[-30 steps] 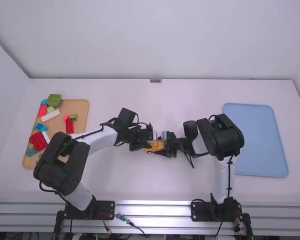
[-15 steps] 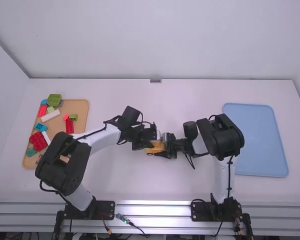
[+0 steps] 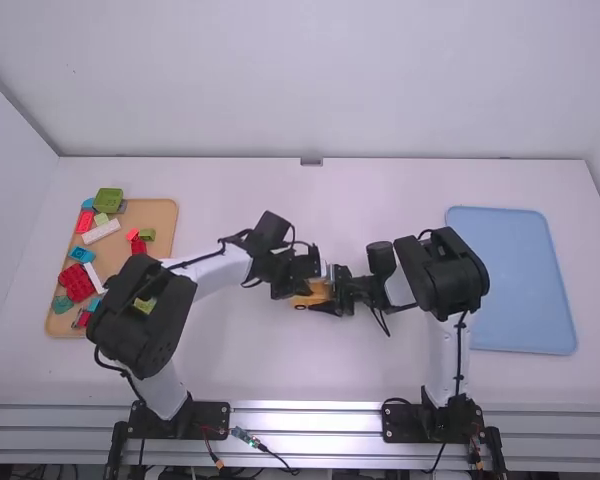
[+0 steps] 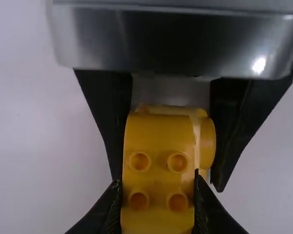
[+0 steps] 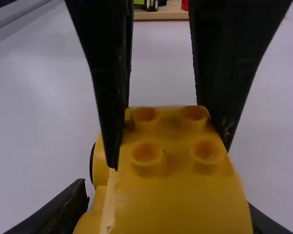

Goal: Assemble lego blocks to make yellow taxi

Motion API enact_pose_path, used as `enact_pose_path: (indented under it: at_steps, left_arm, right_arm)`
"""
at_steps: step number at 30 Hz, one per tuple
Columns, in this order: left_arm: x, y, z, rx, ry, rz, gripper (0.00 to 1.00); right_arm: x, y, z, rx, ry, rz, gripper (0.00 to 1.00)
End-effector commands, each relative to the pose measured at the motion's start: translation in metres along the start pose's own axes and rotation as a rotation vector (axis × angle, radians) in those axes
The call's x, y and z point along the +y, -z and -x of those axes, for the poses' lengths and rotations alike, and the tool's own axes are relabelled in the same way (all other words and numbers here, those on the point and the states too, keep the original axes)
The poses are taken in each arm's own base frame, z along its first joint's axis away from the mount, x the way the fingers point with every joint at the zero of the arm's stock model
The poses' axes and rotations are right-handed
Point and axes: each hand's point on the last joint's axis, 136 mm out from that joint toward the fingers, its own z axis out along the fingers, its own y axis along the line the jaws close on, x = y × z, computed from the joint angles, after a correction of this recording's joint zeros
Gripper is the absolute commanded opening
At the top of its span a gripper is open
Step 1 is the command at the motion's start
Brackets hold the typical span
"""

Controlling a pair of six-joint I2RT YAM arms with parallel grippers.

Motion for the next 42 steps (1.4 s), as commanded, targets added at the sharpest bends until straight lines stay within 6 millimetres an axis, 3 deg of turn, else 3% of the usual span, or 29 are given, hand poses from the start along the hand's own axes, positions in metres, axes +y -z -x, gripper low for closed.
enact_pose_path:
  at_steps: [1,24,33,42]
  left_arm:
    - [0.000,-0.006,-0.027,0.110,0.056,0.014,0.02]
    - [-0.029,-0.012,-0.015,-0.032,-0.037,-0.100,0.02]
    - [-0.025,-0.016,-0.019,0.006,-0.002,-0.061,0.02]
    - [-0.027,-0.017,-0.011,0.018,-0.024,-0.065,0.02]
  right_arm:
    - [-0.004,-0.001,-0.017,0.076,-0.006,-0.041,0.37]
    - [-0.005,-0.002,-0.018,0.081,-0.013,-0.041,0.34]
    - [-0.006,-0.001,-0.018,0.083,-0.010,-0.044,0.35]
    - [-0.006,-0.002,-0.018,0.083,-0.011,-0.043,0.34]
